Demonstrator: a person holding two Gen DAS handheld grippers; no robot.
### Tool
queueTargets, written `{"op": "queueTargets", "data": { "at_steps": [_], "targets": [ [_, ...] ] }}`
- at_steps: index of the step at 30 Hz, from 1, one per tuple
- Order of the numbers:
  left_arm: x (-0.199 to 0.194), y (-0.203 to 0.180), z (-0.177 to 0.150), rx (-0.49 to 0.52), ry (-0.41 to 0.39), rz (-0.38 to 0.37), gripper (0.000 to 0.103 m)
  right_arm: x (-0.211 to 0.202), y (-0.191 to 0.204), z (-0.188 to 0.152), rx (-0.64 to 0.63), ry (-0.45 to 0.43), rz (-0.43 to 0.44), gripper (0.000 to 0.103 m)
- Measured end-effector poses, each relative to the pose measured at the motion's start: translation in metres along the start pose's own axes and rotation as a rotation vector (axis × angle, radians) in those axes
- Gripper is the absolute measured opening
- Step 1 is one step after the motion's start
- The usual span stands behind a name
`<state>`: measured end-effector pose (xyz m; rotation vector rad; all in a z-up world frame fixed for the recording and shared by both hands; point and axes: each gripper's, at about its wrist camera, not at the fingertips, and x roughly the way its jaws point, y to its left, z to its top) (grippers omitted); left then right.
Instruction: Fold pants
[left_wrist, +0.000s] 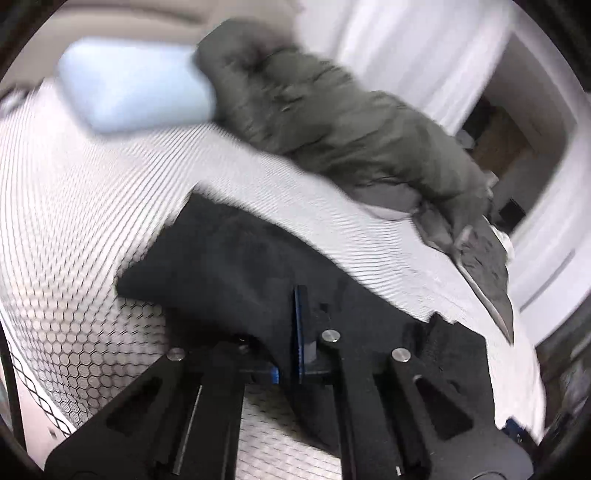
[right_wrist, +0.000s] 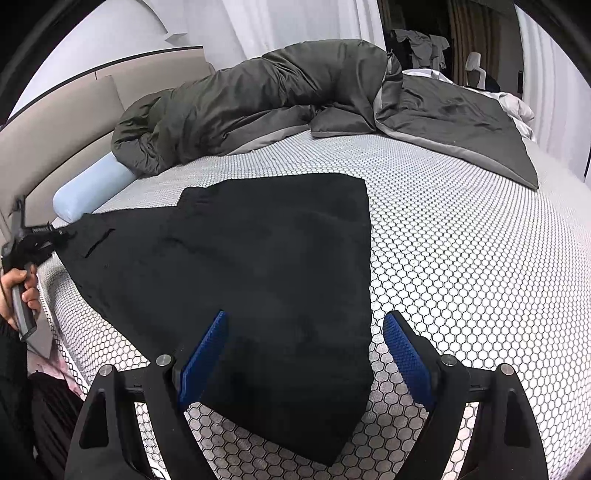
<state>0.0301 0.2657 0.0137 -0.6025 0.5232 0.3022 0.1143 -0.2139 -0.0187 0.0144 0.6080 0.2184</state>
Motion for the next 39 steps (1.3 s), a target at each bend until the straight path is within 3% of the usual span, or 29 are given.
{"op": "queueTargets", "data": {
  "at_steps": [5, 10, 14, 17, 19, 23, 24, 27, 33, 36, 39],
  "targets": [
    [-0.026, -0.088, 0.001, 0.190, -0.047, -0.107, 0.001, -0.008, 0.003, 0.000, -0.018, -0.019, 0.002, 0.087],
    [-0.026, -0.188, -0.018, 0.355, -0.011, -0.250, 0.001, -0.017, -0.001, 0.000, -0.017, -0.036, -0.008, 0.087],
    [-0.019, -0.277, -0.060, 0.501, 0.060, -0.396, 0.001, -0.022, -0.012, 0.001, 0.011, -0.047, -0.025, 0.087],
    [0.005, -0.329, -0.105, 0.574, 0.174, -0.493, 0.004, -0.025, -0.023, 0.001, 0.045, -0.051, -0.042, 0.087],
    [0.028, -0.348, -0.135, 0.620, 0.280, -0.504, 0.006, -0.025, -0.031, -0.001, 0.071, -0.049, -0.052, 0.087],
    [0.057, -0.344, -0.174, 0.636, 0.448, -0.531, 0.030, -0.025, -0.046, -0.003, 0.109, -0.037, -0.073, 0.087],
    [0.058, -0.339, -0.178, 0.633, 0.465, -0.542, 0.044, -0.025, -0.049, -0.004, 0.118, -0.035, -0.076, 0.087],
    [0.057, -0.329, -0.188, 0.640, 0.533, -0.576, 0.071, -0.027, -0.055, -0.003, 0.133, -0.036, -0.077, 0.087],
    [0.022, -0.302, -0.200, 0.708, 0.537, -0.590, 0.075, -0.024, -0.049, -0.001, 0.113, -0.035, -0.069, 0.087],
    [-0.005, -0.266, -0.178, 0.686, 0.454, -0.586, 0.077, -0.020, -0.040, 0.001, 0.093, -0.030, -0.061, 0.087],
    [-0.009, -0.242, -0.147, 0.636, 0.356, -0.528, 0.084, -0.018, -0.031, 0.002, 0.073, -0.035, -0.028, 0.087]
  ]
}}
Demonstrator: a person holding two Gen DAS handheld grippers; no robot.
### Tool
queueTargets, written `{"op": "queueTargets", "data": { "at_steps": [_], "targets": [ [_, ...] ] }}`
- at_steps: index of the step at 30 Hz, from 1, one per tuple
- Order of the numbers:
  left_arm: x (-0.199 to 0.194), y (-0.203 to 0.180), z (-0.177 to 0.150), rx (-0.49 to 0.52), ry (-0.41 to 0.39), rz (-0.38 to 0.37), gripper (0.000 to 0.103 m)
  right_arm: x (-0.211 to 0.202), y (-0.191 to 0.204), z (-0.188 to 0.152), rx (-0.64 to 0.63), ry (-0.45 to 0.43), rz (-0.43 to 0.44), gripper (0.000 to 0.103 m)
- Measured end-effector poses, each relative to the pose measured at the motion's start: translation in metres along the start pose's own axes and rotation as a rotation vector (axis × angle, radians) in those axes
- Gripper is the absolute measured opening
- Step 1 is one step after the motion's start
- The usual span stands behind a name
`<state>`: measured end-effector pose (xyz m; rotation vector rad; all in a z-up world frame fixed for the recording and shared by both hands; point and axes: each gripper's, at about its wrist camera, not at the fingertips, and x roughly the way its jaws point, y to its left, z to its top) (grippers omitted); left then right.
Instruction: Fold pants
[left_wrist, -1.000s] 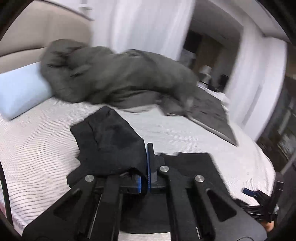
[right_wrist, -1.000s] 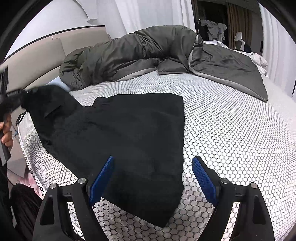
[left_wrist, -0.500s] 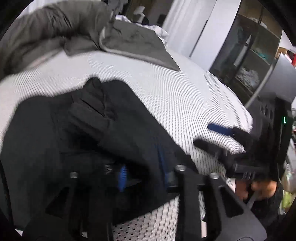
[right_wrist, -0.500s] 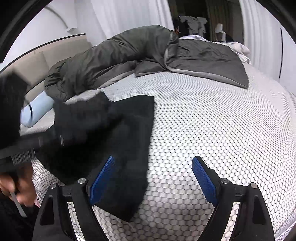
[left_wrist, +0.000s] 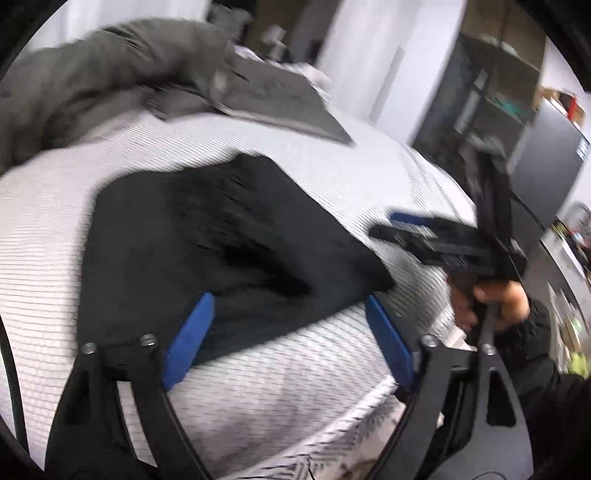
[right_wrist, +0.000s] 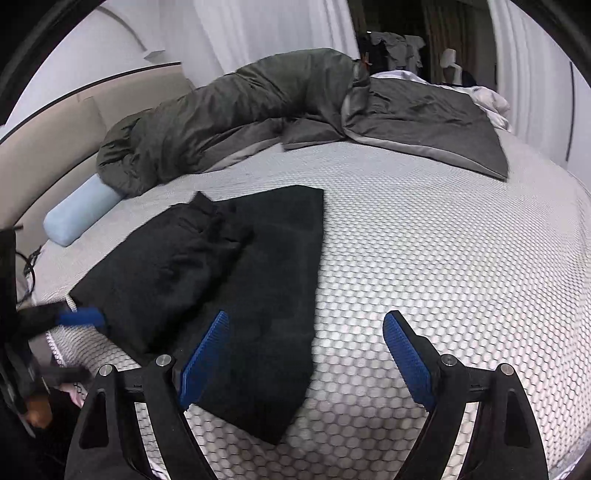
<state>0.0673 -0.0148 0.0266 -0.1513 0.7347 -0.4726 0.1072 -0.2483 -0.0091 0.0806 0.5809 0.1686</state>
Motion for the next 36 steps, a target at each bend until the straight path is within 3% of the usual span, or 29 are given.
{"op": "queueTargets", "data": {
  "at_steps": [6, 9, 11, 15, 16, 18, 21, 24, 27, 30, 34, 36],
  "targets": [
    [0.017, 0.071, 0.017, -0.085, -0.057, 0.243, 0.084, 0.011, 0.028, 0.003, -0.020, -0.001, 0.148, 0.087],
    [0.029, 0.100, -0.002, -0.167, -0.012, 0.288, 0.084, 0.027, 0.060, 0.004, -0.075, 0.018, 0.221, 0.087],
    [0.035, 0.105, -0.011, -0.169, 0.023, 0.295, 0.084, 0.036, 0.079, 0.001, -0.102, 0.050, 0.283, 0.087],
    [0.039, 0.101, -0.016, -0.122, 0.024, 0.307, 0.086, 0.056, 0.115, -0.003, -0.218, 0.074, 0.213, 0.087],
    [0.040, 0.101, -0.015, -0.116, 0.028, 0.308, 0.086, 0.074, 0.126, -0.005, -0.256, 0.110, 0.112, 0.087],
    [0.046, 0.098, -0.014, -0.125, 0.048, 0.301, 0.086, 0.084, 0.129, -0.007, -0.254, 0.137, 0.074, 0.087],
    [0.046, 0.100, -0.013, -0.143, 0.056, 0.277, 0.088, 0.089, 0.127, -0.005, -0.195, 0.120, 0.043, 0.087],
    [0.043, 0.103, -0.014, -0.158, 0.062, 0.262, 0.089, 0.076, 0.112, 0.002, -0.069, 0.014, -0.015, 0.087],
    [0.043, 0.101, -0.012, -0.148, 0.062, 0.267, 0.089, 0.050, 0.072, 0.002, 0.098, -0.058, -0.041, 0.087],
    [0.042, 0.097, -0.010, -0.136, 0.056, 0.272, 0.089, 0.043, 0.038, -0.005, 0.160, 0.001, -0.052, 0.087],
    [0.036, 0.088, -0.007, -0.112, 0.037, 0.290, 0.089, 0.035, 0.004, -0.018, 0.264, 0.042, 0.071, 0.087],
    [0.035, 0.086, -0.007, -0.105, 0.033, 0.296, 0.089, 0.030, 0.005, -0.017, 0.263, 0.024, 0.081, 0.087]
  ]
}}
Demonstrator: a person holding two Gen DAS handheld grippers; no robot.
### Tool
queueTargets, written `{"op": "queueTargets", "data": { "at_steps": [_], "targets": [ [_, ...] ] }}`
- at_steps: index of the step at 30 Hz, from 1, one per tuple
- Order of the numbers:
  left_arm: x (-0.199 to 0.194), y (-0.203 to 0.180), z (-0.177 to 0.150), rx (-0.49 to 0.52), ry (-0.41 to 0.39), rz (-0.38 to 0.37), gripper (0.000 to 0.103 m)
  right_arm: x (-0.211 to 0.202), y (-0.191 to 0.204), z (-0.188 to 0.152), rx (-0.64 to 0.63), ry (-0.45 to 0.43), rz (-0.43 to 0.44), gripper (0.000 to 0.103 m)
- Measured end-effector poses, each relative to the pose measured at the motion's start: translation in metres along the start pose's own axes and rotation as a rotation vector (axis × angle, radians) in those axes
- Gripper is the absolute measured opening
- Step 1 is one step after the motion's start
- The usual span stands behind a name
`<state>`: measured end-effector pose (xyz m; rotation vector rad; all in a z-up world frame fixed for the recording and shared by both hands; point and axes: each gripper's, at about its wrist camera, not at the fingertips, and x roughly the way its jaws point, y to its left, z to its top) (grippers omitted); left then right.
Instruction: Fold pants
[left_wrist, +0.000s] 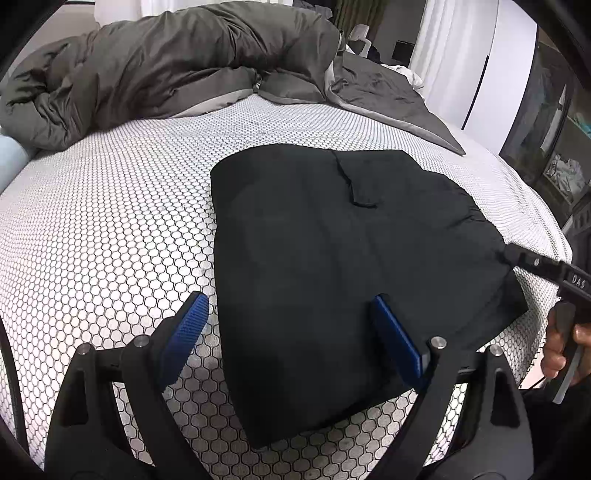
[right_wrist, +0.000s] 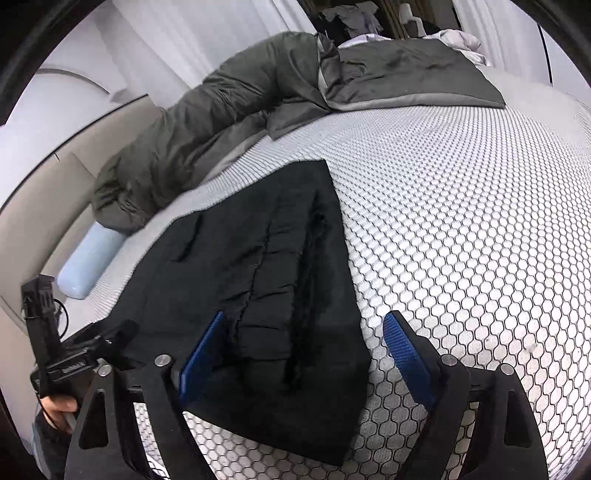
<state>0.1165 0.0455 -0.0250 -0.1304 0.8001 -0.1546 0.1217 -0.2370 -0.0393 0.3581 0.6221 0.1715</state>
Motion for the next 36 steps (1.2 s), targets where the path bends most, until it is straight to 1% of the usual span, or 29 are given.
{"op": "queueTargets", "data": {
  "at_steps": [1, 3, 4, 6, 7, 8, 9, 10, 11, 12, 13, 14, 17, 18, 20, 21, 22, 23, 24, 25, 26, 28, 29, 31, 32, 34, 35, 36],
  "targets": [
    [0.000, 0.001, 0.000, 0.000, 0.003, 0.000, 0.089, -0.003, 0.004, 0.002, -0.018, -0.022, -0.002, 0.087],
    [0.001, 0.004, -0.002, -0.004, 0.009, 0.000, 0.089, -0.011, 0.009, 0.003, -0.038, -0.033, 0.017, 0.084],
    [0.001, 0.005, -0.002, -0.007, 0.010, -0.003, 0.089, -0.011, 0.013, 0.004, -0.049, -0.020, 0.040, 0.080],
    [0.000, 0.007, -0.003, -0.012, 0.008, -0.004, 0.089, -0.004, 0.020, 0.001, -0.070, 0.021, 0.061, 0.071],
    [0.000, 0.008, -0.003, -0.013, 0.007, -0.002, 0.089, 0.003, 0.022, 0.001, -0.082, 0.047, 0.060, 0.063],
    [0.000, 0.007, -0.002, -0.012, 0.007, 0.000, 0.089, 0.009, 0.024, -0.002, -0.092, 0.077, 0.057, 0.059],
    [0.000, 0.007, -0.002, -0.010, 0.006, 0.000, 0.089, 0.015, 0.024, -0.004, -0.096, 0.104, 0.058, 0.059],
    [0.000, 0.007, -0.002, -0.008, 0.005, -0.001, 0.089, 0.021, 0.023, -0.008, -0.087, 0.126, 0.048, 0.054],
    [0.001, 0.006, -0.002, -0.005, 0.003, -0.005, 0.089, 0.024, 0.021, -0.009, -0.079, 0.126, 0.042, 0.046],
    [0.000, 0.005, -0.001, -0.004, -0.001, -0.009, 0.089, 0.024, 0.021, -0.008, -0.077, 0.111, 0.031, 0.040],
    [-0.002, 0.005, -0.001, -0.003, -0.012, -0.012, 0.089, 0.020, 0.021, -0.006, -0.080, 0.090, 0.037, 0.024],
    [-0.007, 0.003, 0.000, 0.001, -0.031, -0.013, 0.089, 0.013, 0.023, -0.005, -0.086, 0.066, 0.059, 0.016],
    [-0.018, 0.002, 0.001, 0.010, -0.074, -0.021, 0.089, -0.013, 0.035, -0.003, -0.130, 0.007, 0.103, 0.015],
    [-0.019, 0.003, 0.001, 0.008, -0.076, -0.022, 0.089, -0.018, 0.037, -0.003, -0.137, 0.002, 0.112, 0.015],
    [-0.013, 0.006, 0.000, 0.000, -0.046, -0.009, 0.089, -0.015, 0.035, -0.006, -0.140, 0.037, 0.098, 0.018],
    [-0.009, 0.007, 0.000, -0.003, -0.028, 0.000, 0.089, -0.007, 0.031, -0.007, -0.142, 0.066, 0.074, 0.022],
    [-0.005, 0.009, -0.001, -0.008, -0.007, 0.011, 0.089, 0.010, 0.026, -0.011, -0.142, 0.123, 0.032, 0.029],
    [-0.002, 0.010, -0.002, -0.013, 0.004, 0.018, 0.089, 0.016, 0.023, -0.013, -0.131, 0.150, 0.032, 0.032],
    [-0.005, 0.010, -0.002, -0.014, -0.004, 0.023, 0.089, 0.017, 0.019, -0.013, -0.110, 0.153, 0.041, 0.034],
    [-0.009, 0.010, -0.002, -0.009, -0.020, 0.027, 0.089, 0.011, 0.021, -0.011, -0.098, 0.135, 0.049, 0.043],
    [-0.017, 0.008, -0.001, 0.006, -0.053, 0.028, 0.089, 0.005, 0.024, -0.009, -0.104, 0.116, 0.047, 0.052],
    [-0.027, 0.003, -0.001, 0.030, -0.114, 0.019, 0.089, -0.012, 0.029, -0.004, -0.129, 0.022, 0.043, 0.053],
    [-0.029, 0.000, -0.001, 0.045, -0.134, 0.010, 0.089, -0.016, 0.031, -0.004, -0.142, -0.009, 0.032, 0.053],
    [-0.029, -0.014, 0.001, 0.108, -0.161, -0.003, 0.087, -0.017, 0.042, -0.001, -0.200, -0.070, -0.027, 0.052],
    [-0.025, -0.024, 0.002, 0.158, -0.163, 0.000, 0.083, -0.016, 0.048, 0.000, -0.232, -0.089, -0.032, 0.051],
    [-0.014, -0.042, 0.001, 0.247, -0.137, 0.002, 0.070, -0.011, 0.064, -0.005, -0.306, -0.103, -0.019, 0.051],
    [-0.008, -0.048, 0.001, 0.272, -0.116, -0.001, 0.058, -0.007, 0.071, -0.006, -0.335, -0.109, -0.021, 0.051],
    [0.000, -0.054, 0.000, 0.296, -0.087, -0.001, 0.052, -0.002, 0.080, -0.008, -0.365, -0.109, -0.027, 0.051]
  ]
}}
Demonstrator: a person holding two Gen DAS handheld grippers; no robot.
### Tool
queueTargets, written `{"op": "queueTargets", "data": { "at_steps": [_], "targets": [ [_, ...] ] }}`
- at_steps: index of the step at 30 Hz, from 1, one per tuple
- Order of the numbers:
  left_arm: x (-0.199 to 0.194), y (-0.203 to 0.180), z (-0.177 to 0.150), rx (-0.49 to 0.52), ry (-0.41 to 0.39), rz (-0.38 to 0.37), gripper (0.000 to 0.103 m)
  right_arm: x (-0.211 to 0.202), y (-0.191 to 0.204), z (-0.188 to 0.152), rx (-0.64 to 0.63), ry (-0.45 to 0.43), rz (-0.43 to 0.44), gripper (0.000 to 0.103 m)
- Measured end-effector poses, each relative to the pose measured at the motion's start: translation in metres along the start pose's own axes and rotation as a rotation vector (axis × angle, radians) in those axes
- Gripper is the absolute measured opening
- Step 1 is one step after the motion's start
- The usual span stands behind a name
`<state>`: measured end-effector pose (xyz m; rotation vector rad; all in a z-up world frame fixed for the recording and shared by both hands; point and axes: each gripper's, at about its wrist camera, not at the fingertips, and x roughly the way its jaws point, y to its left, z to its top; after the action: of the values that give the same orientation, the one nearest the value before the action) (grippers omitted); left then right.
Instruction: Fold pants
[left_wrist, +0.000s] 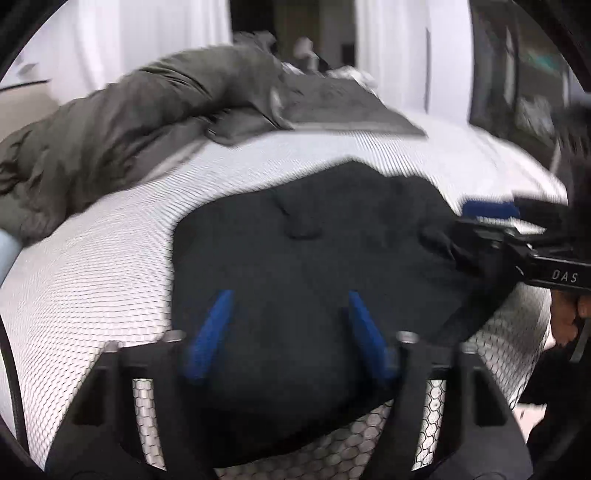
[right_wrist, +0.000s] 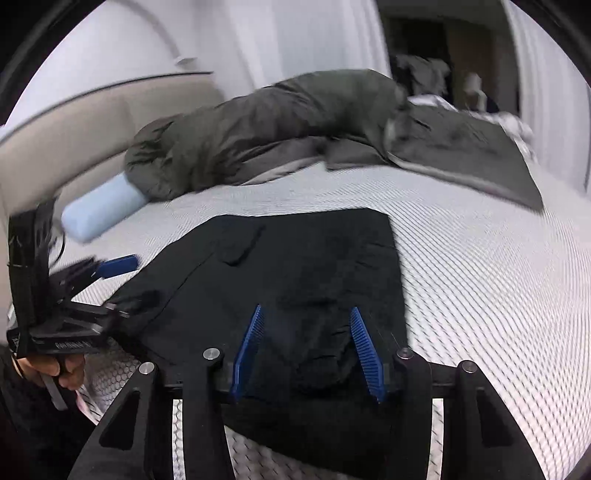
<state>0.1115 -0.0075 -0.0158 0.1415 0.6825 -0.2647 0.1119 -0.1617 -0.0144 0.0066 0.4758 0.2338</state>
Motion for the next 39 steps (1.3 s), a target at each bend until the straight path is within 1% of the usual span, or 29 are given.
{"op": "queueTargets", "data": {
  "at_steps": [2, 4, 7, 8, 9, 10, 12, 13, 14, 15, 17, 19, 21, 22, 23, 25, 27, 28, 29, 31, 32, 34, 36, 39],
  "targets": [
    [0.010, -0.008, -0.002, 0.026, 0.023, 0.024, 0.051, 0.014, 0.014, 0.000, -0.063, 0.025, -0.018, 0.051],
    [0.011, -0.009, -0.002, 0.023, 0.021, 0.020, 0.050, 0.022, 0.018, -0.001, -0.099, 0.052, -0.036, 0.051],
    [0.011, -0.005, -0.002, 0.000, 0.024, 0.011, 0.050, 0.012, 0.016, -0.001, -0.134, 0.033, -0.068, 0.052],
    [0.012, -0.005, -0.003, 0.000, 0.024, 0.013, 0.050, 0.008, 0.013, -0.003, -0.133, 0.035, -0.087, 0.052],
    [0.009, -0.004, -0.005, -0.001, 0.024, 0.013, 0.050, 0.007, -0.001, -0.013, -0.117, 0.085, -0.146, 0.052],
    [0.009, -0.003, -0.006, -0.003, 0.025, 0.015, 0.050, 0.007, -0.001, -0.013, -0.117, 0.085, -0.146, 0.052],
    [0.009, -0.002, -0.006, -0.008, 0.027, 0.019, 0.050, 0.015, -0.020, -0.022, -0.075, 0.176, -0.170, 0.055],
    [0.008, -0.001, -0.006, -0.010, 0.028, 0.019, 0.050, 0.016, -0.026, -0.024, -0.051, 0.187, -0.158, 0.061],
    [0.008, -0.001, -0.005, -0.011, 0.028, 0.021, 0.050, 0.014, -0.034, -0.025, -0.010, 0.191, -0.141, 0.061],
    [0.007, 0.000, -0.005, -0.015, 0.027, 0.023, 0.050, 0.010, -0.036, -0.023, 0.011, 0.180, -0.131, 0.061],
    [0.006, 0.001, -0.005, -0.025, 0.026, 0.020, 0.050, -0.004, -0.032, -0.018, -0.003, 0.112, -0.132, 0.061],
    [0.006, 0.002, -0.005, -0.028, 0.025, 0.020, 0.050, -0.021, -0.017, -0.012, -0.056, 0.008, -0.130, 0.061],
    [0.006, 0.002, -0.004, -0.031, 0.025, 0.024, 0.050, -0.026, -0.004, -0.007, -0.082, -0.044, -0.094, 0.061],
    [0.007, 0.001, -0.004, -0.031, 0.024, 0.024, 0.050, -0.024, 0.006, -0.005, -0.093, -0.054, -0.062, 0.061],
    [0.007, 0.000, -0.004, -0.030, 0.025, 0.024, 0.050, -0.018, 0.014, -0.004, -0.108, -0.036, -0.035, 0.061],
    [0.008, 0.000, -0.005, -0.026, 0.024, 0.025, 0.050, 0.006, 0.029, -0.002, -0.151, 0.023, 0.002, 0.061],
    [0.009, 0.001, -0.005, -0.023, 0.026, 0.021, 0.050, 0.036, 0.042, -0.008, -0.198, 0.121, -0.008, 0.060],
    [0.009, 0.002, -0.006, -0.022, 0.028, 0.020, 0.050, 0.051, 0.044, -0.012, -0.213, 0.178, -0.031, 0.060],
    [0.009, 0.003, -0.007, -0.020, 0.028, 0.019, 0.050, 0.059, 0.041, -0.016, -0.216, 0.197, -0.055, 0.059],
    [0.009, 0.001, -0.006, -0.027, 0.028, 0.017, 0.050, 0.056, 0.035, -0.016, -0.197, 0.196, -0.061, 0.059],
    [0.009, 0.004, -0.007, -0.033, 0.027, 0.013, 0.050, 0.050, 0.033, -0.015, -0.200, 0.195, -0.085, 0.058],
    [0.010, 0.007, -0.009, -0.045, 0.027, 0.005, 0.050, 0.039, 0.029, -0.017, -0.212, 0.179, -0.103, 0.058],
    [0.011, 0.009, -0.010, -0.057, 0.032, -0.001, 0.050, 0.032, 0.025, -0.023, -0.235, 0.172, -0.154, 0.059],
    [0.010, 0.008, -0.009, -0.058, 0.030, 0.006, 0.050, 0.034, 0.021, -0.029, -0.238, 0.161, -0.150, 0.059]
  ]
}}
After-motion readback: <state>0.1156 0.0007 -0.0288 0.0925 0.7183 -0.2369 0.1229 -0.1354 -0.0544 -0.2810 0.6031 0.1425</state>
